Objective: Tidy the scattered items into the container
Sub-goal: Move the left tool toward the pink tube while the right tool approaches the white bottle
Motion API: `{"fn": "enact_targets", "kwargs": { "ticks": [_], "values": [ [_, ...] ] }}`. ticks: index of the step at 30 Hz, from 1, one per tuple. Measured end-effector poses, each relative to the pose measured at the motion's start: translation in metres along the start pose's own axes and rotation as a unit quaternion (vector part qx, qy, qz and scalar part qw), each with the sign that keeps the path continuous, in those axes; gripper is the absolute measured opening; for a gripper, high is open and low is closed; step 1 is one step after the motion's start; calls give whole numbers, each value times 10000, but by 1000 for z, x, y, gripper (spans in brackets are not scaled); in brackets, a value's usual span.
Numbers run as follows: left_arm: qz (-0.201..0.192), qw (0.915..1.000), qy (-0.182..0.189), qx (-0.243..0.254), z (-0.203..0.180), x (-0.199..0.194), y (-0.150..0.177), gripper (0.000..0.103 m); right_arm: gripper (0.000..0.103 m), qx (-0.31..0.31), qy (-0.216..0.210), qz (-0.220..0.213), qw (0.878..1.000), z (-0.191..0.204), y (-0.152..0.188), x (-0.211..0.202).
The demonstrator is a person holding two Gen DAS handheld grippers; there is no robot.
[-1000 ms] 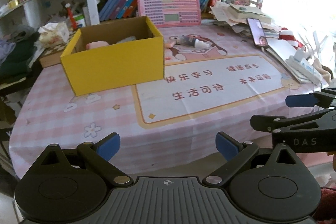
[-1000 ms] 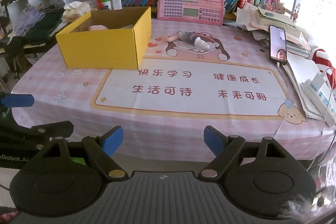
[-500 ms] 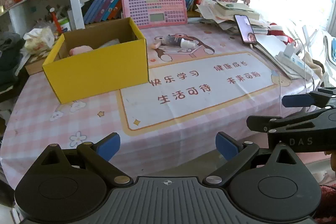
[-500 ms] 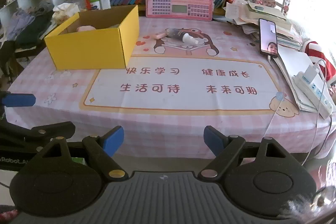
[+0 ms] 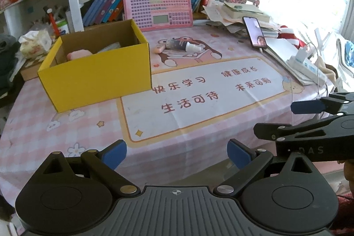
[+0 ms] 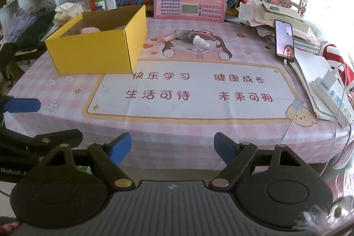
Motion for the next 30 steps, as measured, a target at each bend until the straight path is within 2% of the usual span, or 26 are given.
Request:
{"fn": "enact_targets", "kwargs": {
  "ticks": [5, 13, 19, 23, 30],
  "values": [
    [-4, 9999, 67, 122, -3, 6, -5, 99, 79, -24, -7, 67, 10000, 0, -4, 8],
    [-157, 9992, 255, 278, -11, 18, -22, 98, 71, 37, 35, 84, 10000, -11, -14, 20],
    [-108, 9985, 400, 363, -17, 36, -33, 97, 70, 111, 84, 203, 9997, -22, -20, 35],
    [-85, 9980, 472, 404, -20, 50, -40, 97, 65, 138, 82, 277, 9995, -29, -25, 47],
    [-152, 9966, 520, 628, -28, 80, -65, 85, 57, 299, 120, 206, 9993, -53, -46, 74]
  ]
}}
Point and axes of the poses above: each gripper's, at about its wrist camera, not at the fingertips, and x roughly the way its jaws point, z to its left, y to its underside, the point moved 10 cm from there along x, roughly the way its jaws point, and after that the axes turned 9 degrees about y, right-handed, at the moved point
